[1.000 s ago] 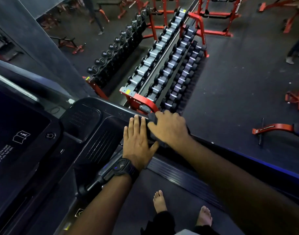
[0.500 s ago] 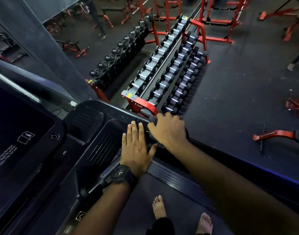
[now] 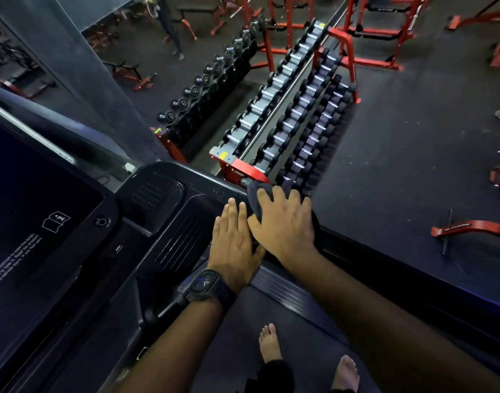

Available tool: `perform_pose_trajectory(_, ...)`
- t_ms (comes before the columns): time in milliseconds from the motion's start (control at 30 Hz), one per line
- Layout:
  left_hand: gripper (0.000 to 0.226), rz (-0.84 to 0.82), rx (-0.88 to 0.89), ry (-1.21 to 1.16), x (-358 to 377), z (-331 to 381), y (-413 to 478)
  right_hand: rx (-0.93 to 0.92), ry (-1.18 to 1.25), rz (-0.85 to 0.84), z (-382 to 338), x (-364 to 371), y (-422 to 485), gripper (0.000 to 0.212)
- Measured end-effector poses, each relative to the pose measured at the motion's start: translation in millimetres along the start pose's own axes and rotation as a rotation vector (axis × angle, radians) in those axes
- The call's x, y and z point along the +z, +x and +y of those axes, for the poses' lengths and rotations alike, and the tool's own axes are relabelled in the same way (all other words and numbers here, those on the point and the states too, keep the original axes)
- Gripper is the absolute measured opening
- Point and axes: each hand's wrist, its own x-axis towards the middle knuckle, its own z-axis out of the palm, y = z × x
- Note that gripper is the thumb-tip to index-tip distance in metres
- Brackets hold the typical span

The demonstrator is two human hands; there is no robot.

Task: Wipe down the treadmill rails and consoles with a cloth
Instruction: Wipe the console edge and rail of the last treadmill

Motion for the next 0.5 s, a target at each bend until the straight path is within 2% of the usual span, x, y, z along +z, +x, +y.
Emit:
perform_pose_trajectory(67, 0.088, 0.03, 0.013, -0.046, -0.2, -0.6, 0.0, 0.007, 0.047, -0.026, 1.3, 0.6, 12.2, 0.06)
perform_pose_trajectory(200, 0.087, 0.086, 0.046, -0.077, -1.4, -1.3, 1.6, 0.176, 0.245, -0.201, 6.0, -6.1, 44.6, 0.058)
perform_pose_trajectory(367, 0.085, 0.076, 0.074, -0.07, 1.3, -13.7, 3.2, 0.096, 0.114, -0.066, -5.6, 0.6, 27.3, 0.058)
perform_pose_trajectory(500, 0.083, 0.088, 0.109, -0.069, 2.4, -15.1, 4.6, 0.096, 0.104, -0.048, -7.4, -0.2, 30.9, 0.057)
